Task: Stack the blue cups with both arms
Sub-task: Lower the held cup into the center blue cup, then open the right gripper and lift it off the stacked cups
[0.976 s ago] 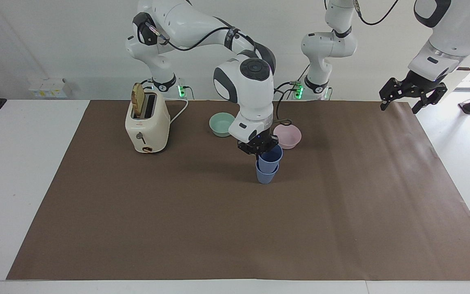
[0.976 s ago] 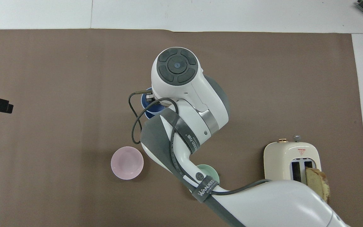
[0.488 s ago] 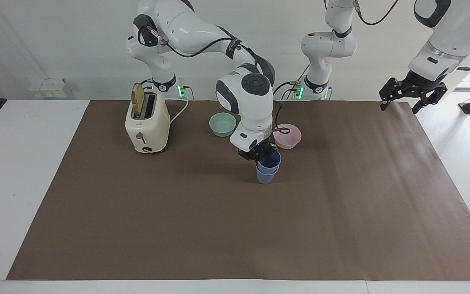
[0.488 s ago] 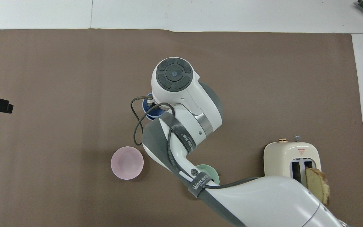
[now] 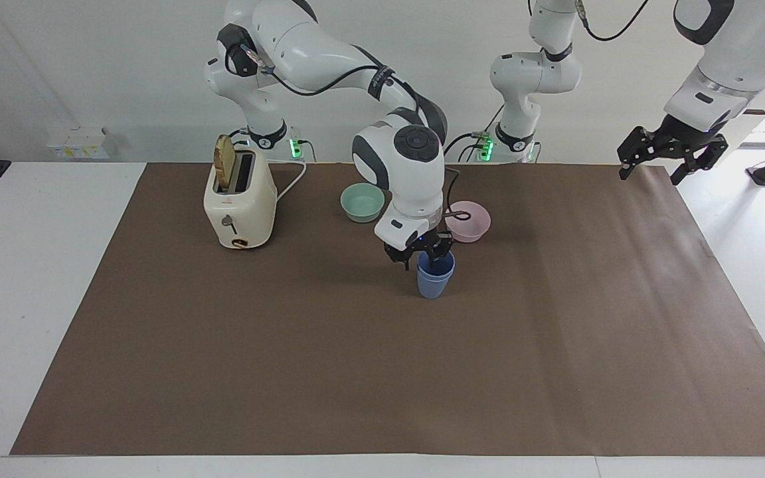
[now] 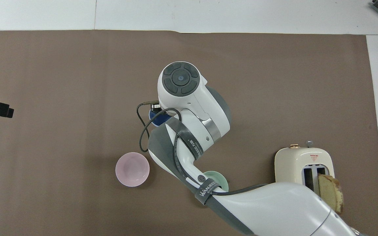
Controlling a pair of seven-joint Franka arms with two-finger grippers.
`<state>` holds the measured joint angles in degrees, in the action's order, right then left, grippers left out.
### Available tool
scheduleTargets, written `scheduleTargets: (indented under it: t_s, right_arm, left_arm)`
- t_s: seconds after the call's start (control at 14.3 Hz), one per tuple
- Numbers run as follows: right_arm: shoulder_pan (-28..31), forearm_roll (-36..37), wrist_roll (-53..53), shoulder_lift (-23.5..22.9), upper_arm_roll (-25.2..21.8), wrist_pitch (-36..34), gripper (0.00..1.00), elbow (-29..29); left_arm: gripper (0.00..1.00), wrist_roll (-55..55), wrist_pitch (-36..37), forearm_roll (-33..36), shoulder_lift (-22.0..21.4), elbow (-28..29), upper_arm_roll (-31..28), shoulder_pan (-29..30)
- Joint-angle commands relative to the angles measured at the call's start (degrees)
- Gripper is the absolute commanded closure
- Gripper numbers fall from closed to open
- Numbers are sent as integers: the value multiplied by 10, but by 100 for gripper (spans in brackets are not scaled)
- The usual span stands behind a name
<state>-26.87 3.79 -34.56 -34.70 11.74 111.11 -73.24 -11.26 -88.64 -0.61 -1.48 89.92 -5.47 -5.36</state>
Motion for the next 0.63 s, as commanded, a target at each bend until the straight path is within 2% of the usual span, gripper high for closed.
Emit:
scheduleTargets:
  t_s: [0.0,0.21,0.56]
  right_arm:
    - [5,13,-9,6,3,3,0,2]
    - [43,12,5,47,6,-31,0,7]
    - [97,14,104,96,-4,-142,0,32]
  left_arm:
    - [0,4,8,5,-2,-5,6,8]
    - [0,4,8,4,-2,-5,6,8]
    - [0,4,8,5,-2,-5,6,8]
